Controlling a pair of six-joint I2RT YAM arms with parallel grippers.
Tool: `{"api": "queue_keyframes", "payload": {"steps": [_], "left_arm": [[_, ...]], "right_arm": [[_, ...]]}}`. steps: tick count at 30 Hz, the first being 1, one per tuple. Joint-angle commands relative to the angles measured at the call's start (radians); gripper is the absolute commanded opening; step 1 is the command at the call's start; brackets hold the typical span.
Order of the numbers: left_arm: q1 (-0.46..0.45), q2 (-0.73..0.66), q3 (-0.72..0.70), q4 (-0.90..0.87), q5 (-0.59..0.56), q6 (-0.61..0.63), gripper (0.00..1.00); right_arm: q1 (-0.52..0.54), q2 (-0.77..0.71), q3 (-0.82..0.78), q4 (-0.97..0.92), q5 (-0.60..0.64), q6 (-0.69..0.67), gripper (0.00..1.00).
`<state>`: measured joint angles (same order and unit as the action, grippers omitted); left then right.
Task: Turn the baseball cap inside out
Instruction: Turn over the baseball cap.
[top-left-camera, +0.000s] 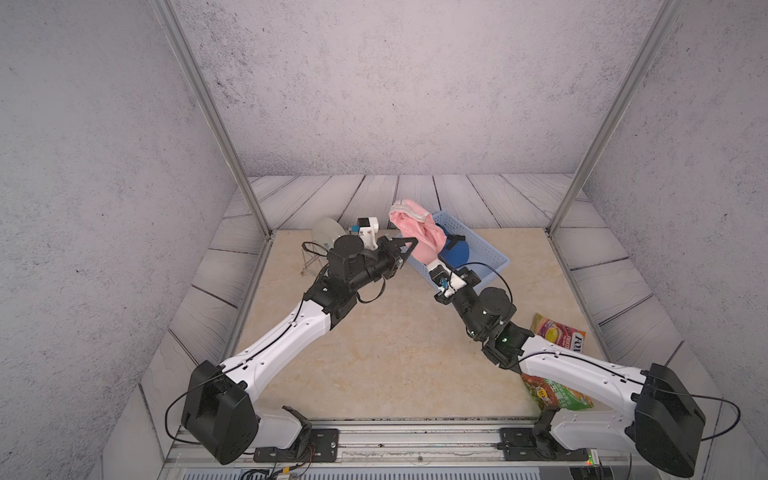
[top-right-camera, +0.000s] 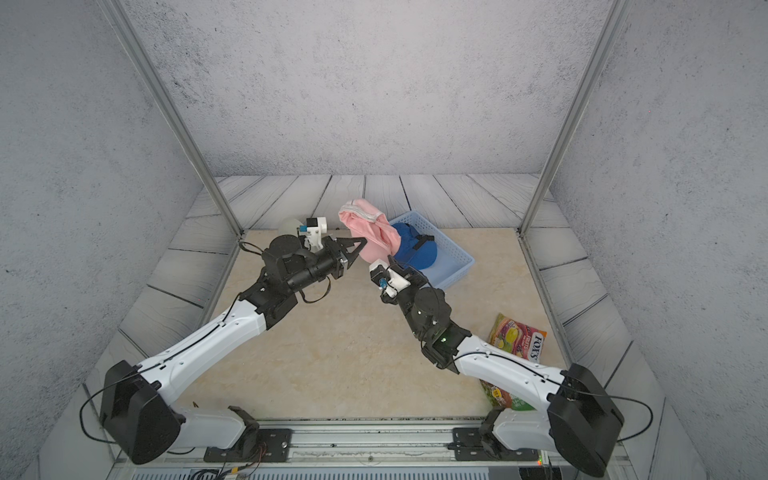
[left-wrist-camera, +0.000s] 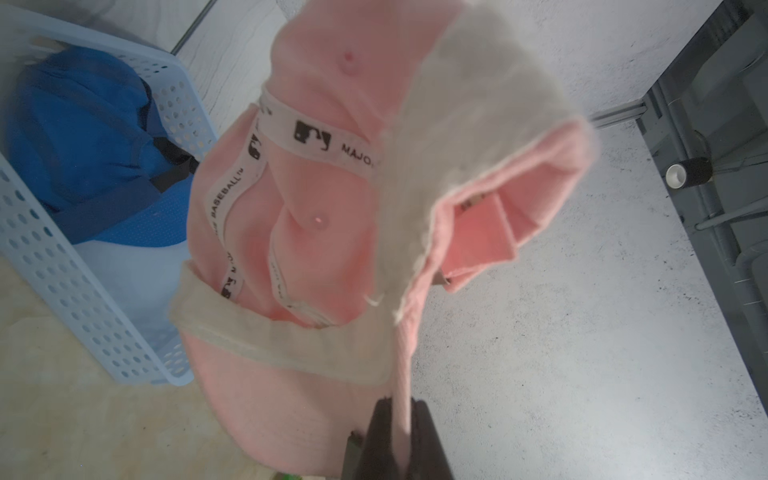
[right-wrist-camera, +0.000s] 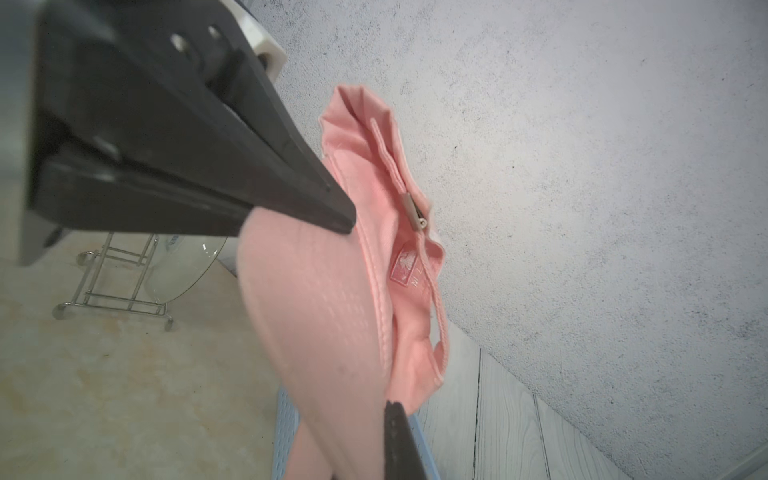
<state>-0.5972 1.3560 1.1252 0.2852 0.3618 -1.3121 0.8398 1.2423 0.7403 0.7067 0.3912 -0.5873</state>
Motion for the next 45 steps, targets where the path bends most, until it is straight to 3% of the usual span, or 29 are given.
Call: {"api": "queue_keyframes", "payload": {"steps": [1,2,3,5,7,11,16,20,27,35,42,45], "left_arm": [[0.005,-0.029,0.032,-0.052,-0.072,0.134,0.0],[0.005,-0.035,0.036,-0.073,-0.082,0.157,0.0],[0.005,-0.047,0.037,-0.095,-0.101,0.184,0.0],[0.006,-0.065,0.032,-0.117,-0.125,0.235,0.0],[0.008,-0.088,0.039,-0.159,-0.143,0.299,0.0],[0.014,-0.125,0.084,-0.279,-0.145,0.471,0.0],[0.029,-0.155,0.141,-0.418,-0.078,0.645,0.0],[0.031,-0.172,0.167,-0.492,0.028,0.707,0.0],[0.031,-0.215,0.136,-0.516,0.185,0.645,0.0],[0.031,-0.27,0.04,-0.44,0.227,0.515,0.0],[0.031,-0.271,0.038,-0.472,0.197,0.491,0.0],[0.031,-0.262,0.037,-0.471,0.192,0.479,0.0]], "right_arm": [[0.005,-0.071,-0.036,-0.021,0.037,0.092,0.15],[0.005,-0.092,-0.052,-0.042,0.031,0.114,0.25],[0.004,-0.119,-0.073,-0.075,0.012,0.154,0.42],[0.005,-0.165,-0.103,-0.115,-0.02,0.206,0.63],[0.004,-0.21,-0.133,-0.153,-0.053,0.25,0.75],[0.004,-0.298,-0.18,-0.194,-0.111,0.303,0.85],[0.004,-0.359,-0.171,-0.226,-0.122,0.306,0.87],[0.004,-0.296,-0.133,-0.149,-0.133,0.263,0.87],[0.004,-0.079,-0.048,0.145,-0.101,0.178,0.87],[0.004,0.103,0.026,0.342,-0.031,0.068,0.87],[0.005,0.148,0.092,0.333,-0.013,-0.025,0.83],[0.003,0.143,0.097,0.313,-0.042,-0.029,0.74]]}}
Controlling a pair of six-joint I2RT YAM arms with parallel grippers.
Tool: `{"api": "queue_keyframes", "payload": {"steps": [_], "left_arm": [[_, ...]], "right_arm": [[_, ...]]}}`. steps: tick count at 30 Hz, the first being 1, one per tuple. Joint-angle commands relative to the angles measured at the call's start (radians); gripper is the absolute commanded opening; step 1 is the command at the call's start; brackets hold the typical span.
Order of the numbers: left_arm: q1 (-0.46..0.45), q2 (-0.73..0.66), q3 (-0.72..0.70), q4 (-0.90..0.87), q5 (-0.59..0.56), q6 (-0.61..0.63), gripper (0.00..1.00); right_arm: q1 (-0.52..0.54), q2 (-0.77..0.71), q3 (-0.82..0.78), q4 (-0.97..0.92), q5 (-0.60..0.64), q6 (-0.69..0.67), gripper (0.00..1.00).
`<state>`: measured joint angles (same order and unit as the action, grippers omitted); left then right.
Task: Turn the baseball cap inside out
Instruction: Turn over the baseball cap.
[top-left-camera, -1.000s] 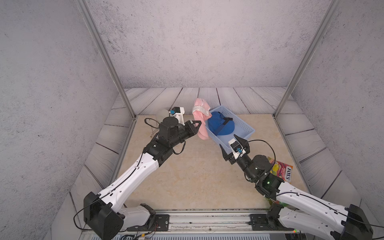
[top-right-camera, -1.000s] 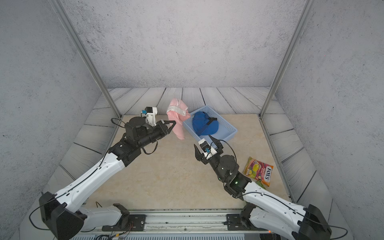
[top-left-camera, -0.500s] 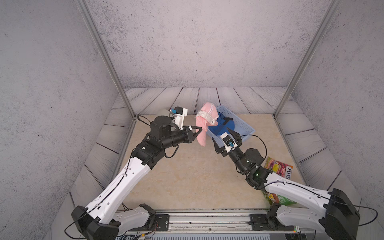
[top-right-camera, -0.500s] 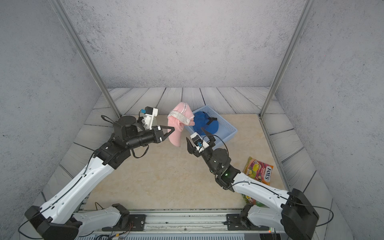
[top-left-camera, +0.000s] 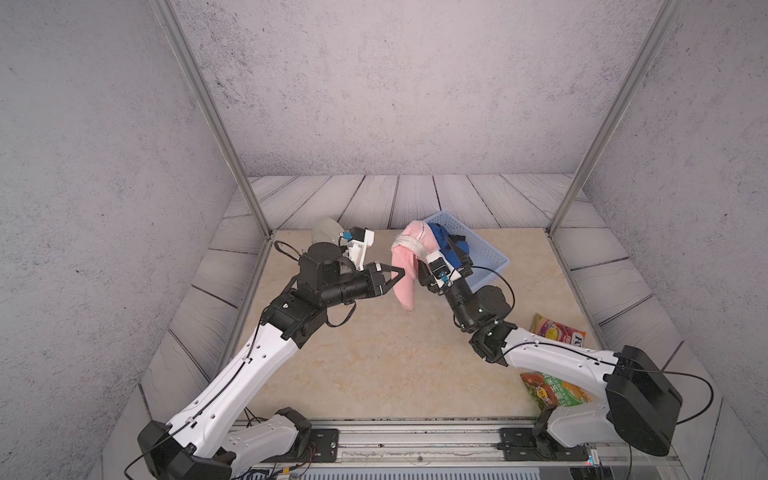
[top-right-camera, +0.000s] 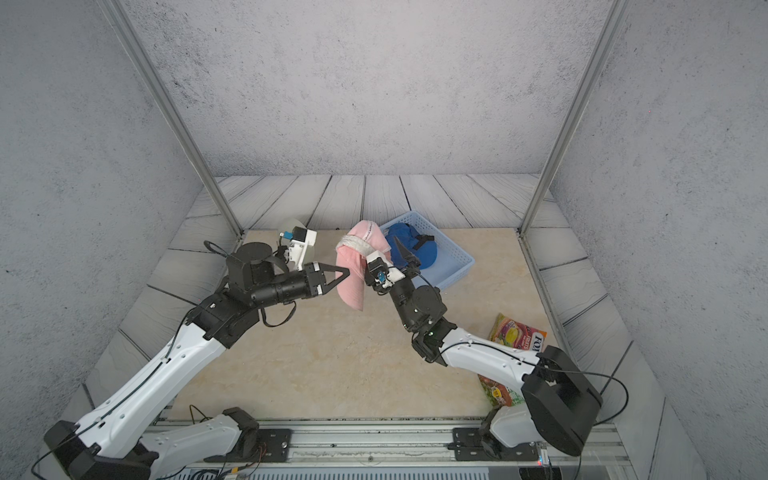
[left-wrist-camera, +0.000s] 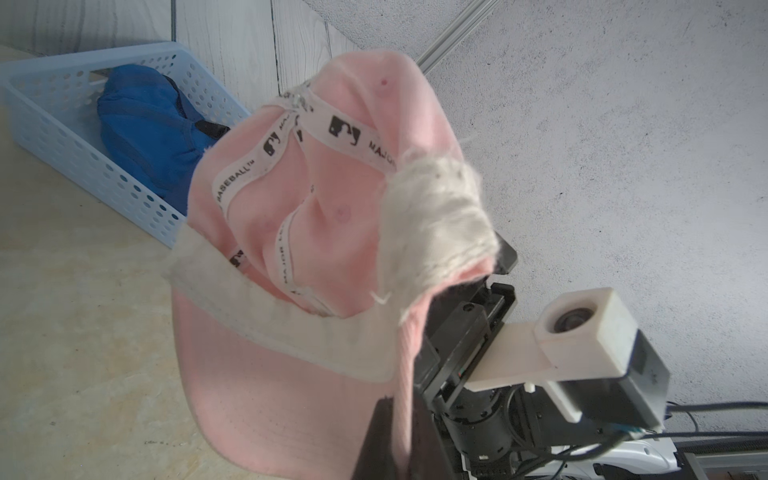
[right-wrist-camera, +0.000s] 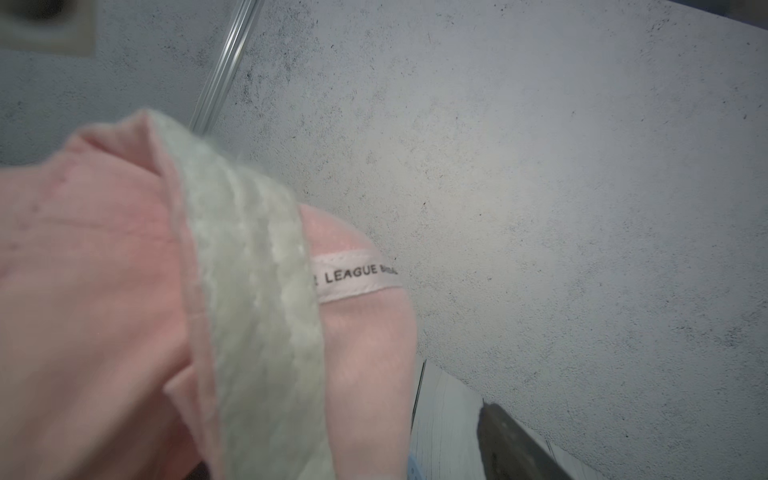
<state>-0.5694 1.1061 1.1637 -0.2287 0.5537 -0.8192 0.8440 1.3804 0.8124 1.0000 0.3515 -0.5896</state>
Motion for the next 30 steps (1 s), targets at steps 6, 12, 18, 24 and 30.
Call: {"api": "queue_keyframes", "payload": {"steps": [6,12,18,24,30], "left_arm": [[0.003,0.022,-0.004,0.02,0.005,-0.015,0.0],[0.003,0.063,0.023,-0.025,0.077,0.034,0.0],[0.004,0.058,0.05,-0.188,-0.015,0.187,0.0],[0.009,0.047,0.065,-0.286,-0.05,0.426,0.0],[0.009,0.008,0.075,-0.39,-0.052,0.722,0.0]], "right_arm": [[-0.002,-0.037,0.029,-0.081,-0.061,-0.076,0.57],[-0.011,-0.101,0.053,-0.287,-0.089,-0.061,0.3],[-0.011,-0.195,0.047,-0.511,-0.145,-0.004,0.04],[-0.012,-0.282,0.148,-0.986,-0.287,0.105,0.0],[-0.014,-0.228,0.332,-1.378,-0.485,0.233,0.0]]}}
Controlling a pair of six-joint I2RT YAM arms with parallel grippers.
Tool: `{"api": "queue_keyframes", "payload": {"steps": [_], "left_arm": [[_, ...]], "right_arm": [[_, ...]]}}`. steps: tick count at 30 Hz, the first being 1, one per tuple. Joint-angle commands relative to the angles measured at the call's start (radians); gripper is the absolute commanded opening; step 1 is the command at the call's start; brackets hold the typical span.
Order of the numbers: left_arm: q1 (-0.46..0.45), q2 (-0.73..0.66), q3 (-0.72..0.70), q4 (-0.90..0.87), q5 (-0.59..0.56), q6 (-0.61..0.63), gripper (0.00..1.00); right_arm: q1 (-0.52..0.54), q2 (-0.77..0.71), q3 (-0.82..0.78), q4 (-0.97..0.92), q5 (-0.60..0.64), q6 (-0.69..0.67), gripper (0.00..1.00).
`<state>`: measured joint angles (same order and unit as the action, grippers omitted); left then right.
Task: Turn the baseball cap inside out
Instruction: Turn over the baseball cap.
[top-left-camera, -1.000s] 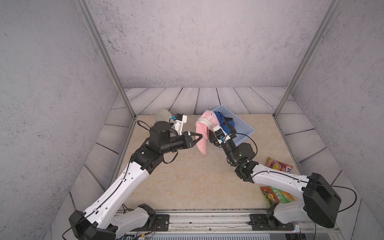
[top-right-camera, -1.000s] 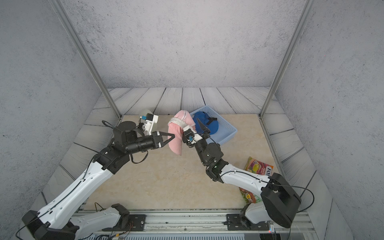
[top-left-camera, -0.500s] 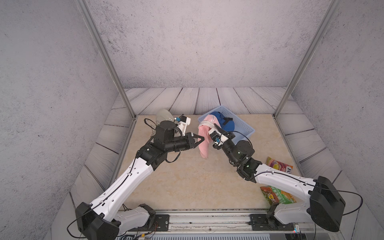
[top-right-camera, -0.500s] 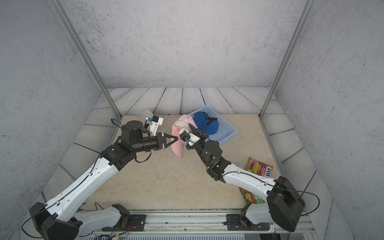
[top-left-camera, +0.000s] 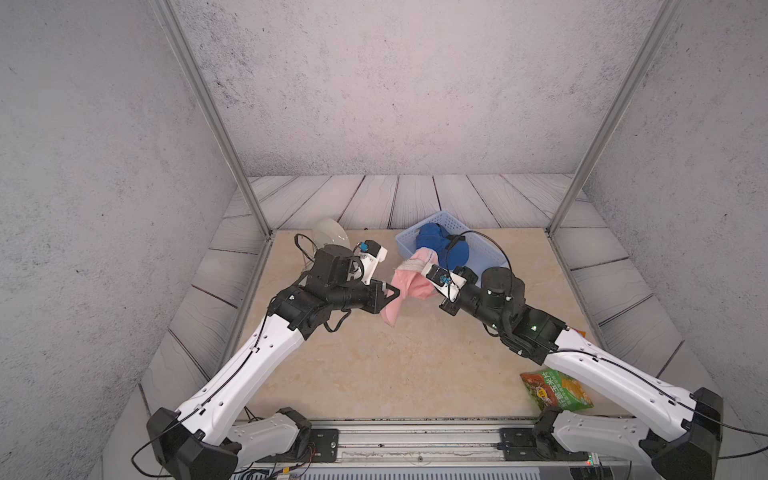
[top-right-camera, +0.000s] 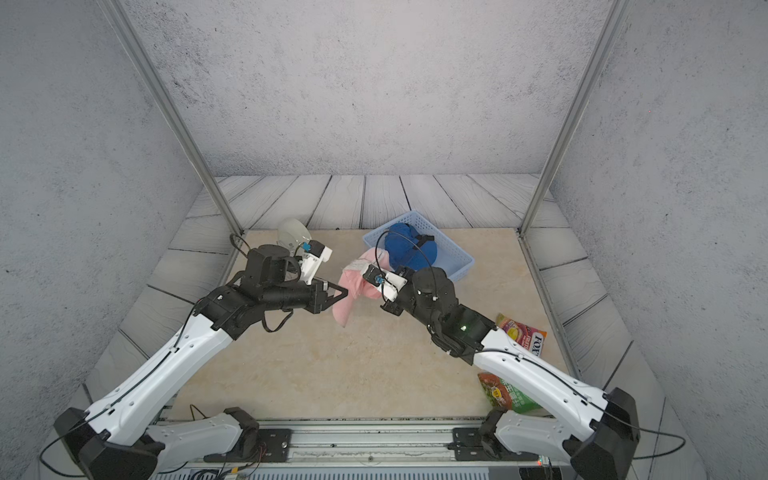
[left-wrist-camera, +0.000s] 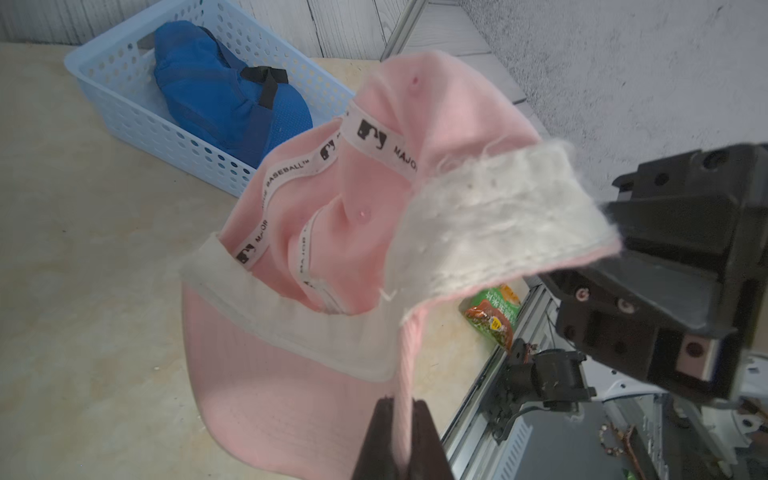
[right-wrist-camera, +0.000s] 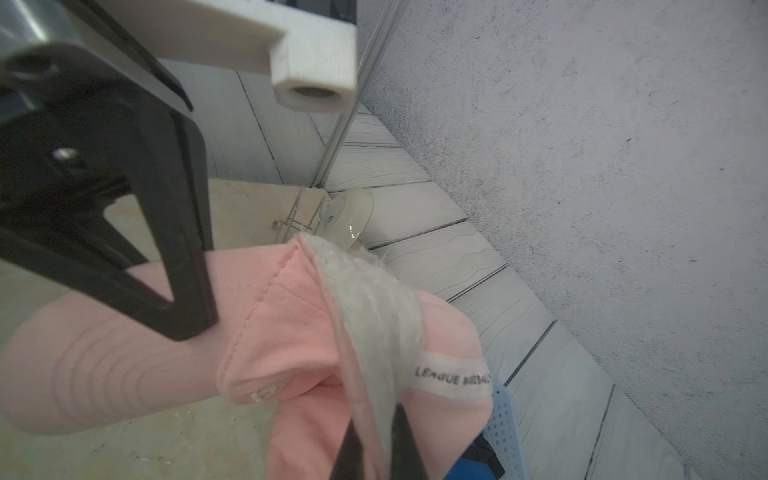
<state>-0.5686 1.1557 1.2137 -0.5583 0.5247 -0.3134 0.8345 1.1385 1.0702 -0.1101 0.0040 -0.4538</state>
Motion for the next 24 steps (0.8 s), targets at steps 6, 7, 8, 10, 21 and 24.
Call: {"api": "queue_keyframes", "payload": {"steps": [6,7,8,10,21,24], "left_arm": [[0.009,-0.145,-0.071,-0.012,-0.099,0.422,0.0],[0.009,-0.157,-0.079,0.0,-0.093,0.442,0.0],[0.009,-0.167,-0.091,0.014,-0.087,0.459,0.0],[0.009,-0.187,-0.11,0.037,-0.074,0.482,0.0],[0.009,-0.217,-0.196,0.232,0.034,0.353,0.0],[0.009,-0.213,-0.204,0.229,-0.005,0.311,0.0]], "right_arm": [[-0.014,0.074,0.201,-0.455,-0.398,0.182,0.0],[-0.017,0.084,0.219,-0.487,-0.437,0.189,0.0],[-0.021,0.097,0.232,-0.519,-0.469,0.197,0.0],[-0.029,0.119,0.259,-0.56,-0.525,0.21,0.0],[-0.089,0.09,0.232,-0.524,-0.665,0.287,0.0],[-0.101,0.037,0.2,-0.479,-0.622,0.302,0.0]]}}
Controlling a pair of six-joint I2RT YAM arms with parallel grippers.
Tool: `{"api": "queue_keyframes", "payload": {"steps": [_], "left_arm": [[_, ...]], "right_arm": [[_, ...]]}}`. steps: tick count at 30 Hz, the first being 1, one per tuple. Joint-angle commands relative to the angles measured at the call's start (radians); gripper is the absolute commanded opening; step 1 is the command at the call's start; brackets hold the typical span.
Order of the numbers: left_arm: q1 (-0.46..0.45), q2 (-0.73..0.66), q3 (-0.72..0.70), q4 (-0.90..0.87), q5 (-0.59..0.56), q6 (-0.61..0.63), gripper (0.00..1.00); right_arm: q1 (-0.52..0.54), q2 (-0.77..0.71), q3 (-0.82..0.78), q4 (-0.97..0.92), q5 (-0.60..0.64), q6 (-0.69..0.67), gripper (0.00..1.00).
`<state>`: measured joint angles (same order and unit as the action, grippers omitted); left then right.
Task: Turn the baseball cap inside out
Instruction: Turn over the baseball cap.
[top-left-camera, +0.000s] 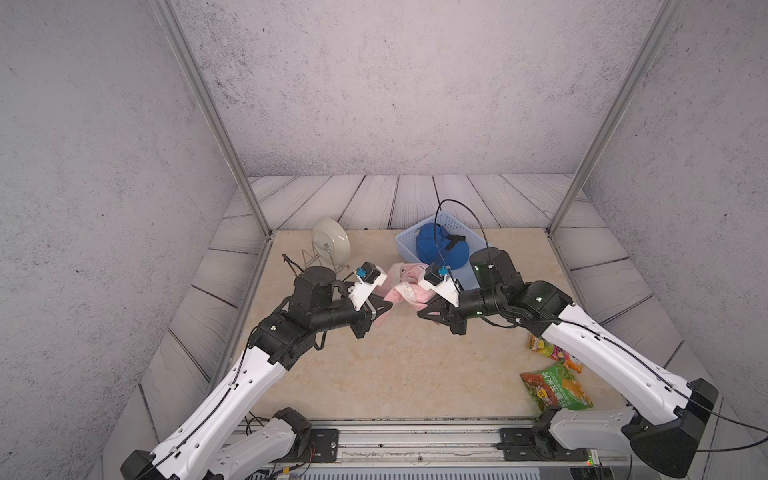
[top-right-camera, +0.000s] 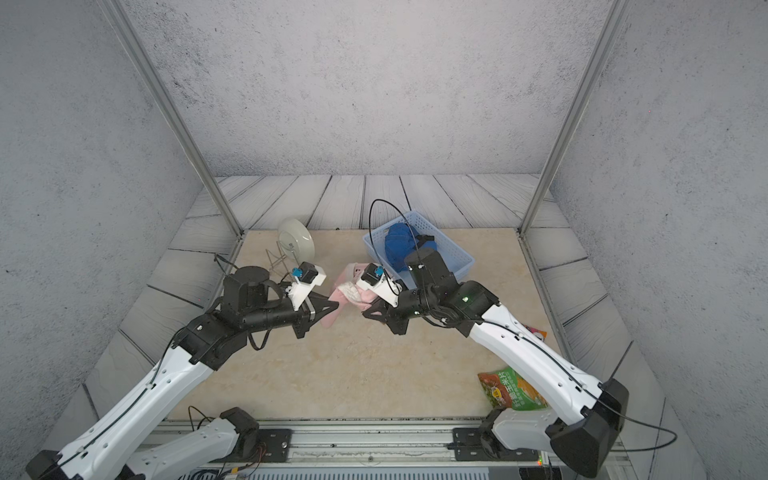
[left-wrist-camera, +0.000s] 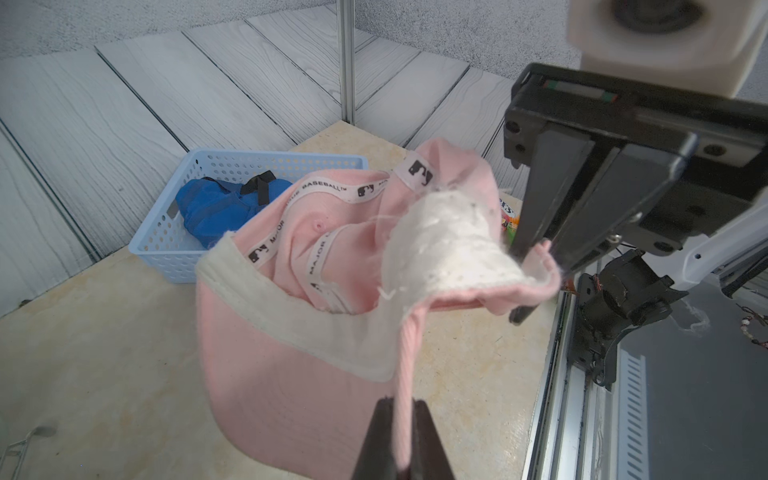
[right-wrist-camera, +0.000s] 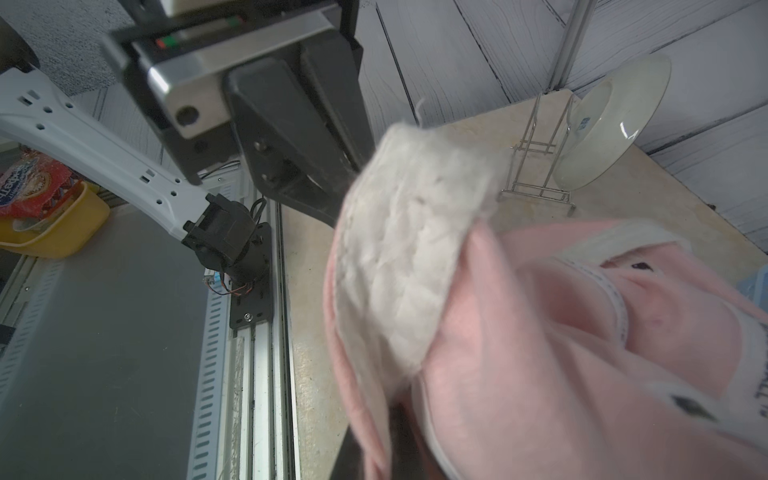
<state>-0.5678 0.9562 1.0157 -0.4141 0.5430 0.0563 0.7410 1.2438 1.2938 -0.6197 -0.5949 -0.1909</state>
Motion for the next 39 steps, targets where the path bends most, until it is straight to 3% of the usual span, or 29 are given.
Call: {"api": "queue_keyframes", "payload": {"steps": [1,3,8,13,19,29,35,37,39], "left_arm": [[0.008,-0.011,-0.006,0.075,-0.028,-0.061,0.0],[0.008,-0.008,-0.012,0.046,-0.03,-0.044,0.03],[0.008,-0.007,-0.049,0.021,-0.036,0.014,0.32],[0.006,0.002,-0.052,0.051,0.134,0.001,0.62],[-0.011,0.026,-0.038,0.056,0.303,0.002,0.82],[-0.096,0.136,0.036,0.094,0.384,0.045,0.88],[-0.155,0.216,0.076,0.12,0.393,0.082,0.88],[-0.167,0.24,0.085,0.138,0.408,0.076,0.84],[-0.186,0.265,0.093,0.148,0.425,0.067,0.74]], "right_arm": [[-0.01,-0.089,-0.037,0.051,-0.021,0.047,0.0],[-0.022,-0.115,-0.066,0.093,-0.047,0.071,0.0],[-0.026,-0.097,-0.032,0.029,-0.086,0.074,0.0],[-0.027,-0.081,0.008,-0.117,-0.033,-0.034,0.0],[-0.029,-0.057,0.057,-0.273,-0.041,-0.131,0.0],[-0.03,-0.011,0.134,-0.453,-0.124,-0.275,0.0],[-0.03,0.0,0.149,-0.473,-0.176,-0.285,0.0],[-0.031,-0.002,0.152,-0.476,-0.174,-0.285,0.0],[-0.031,-0.006,0.155,-0.477,-0.164,-0.285,0.0]]}}
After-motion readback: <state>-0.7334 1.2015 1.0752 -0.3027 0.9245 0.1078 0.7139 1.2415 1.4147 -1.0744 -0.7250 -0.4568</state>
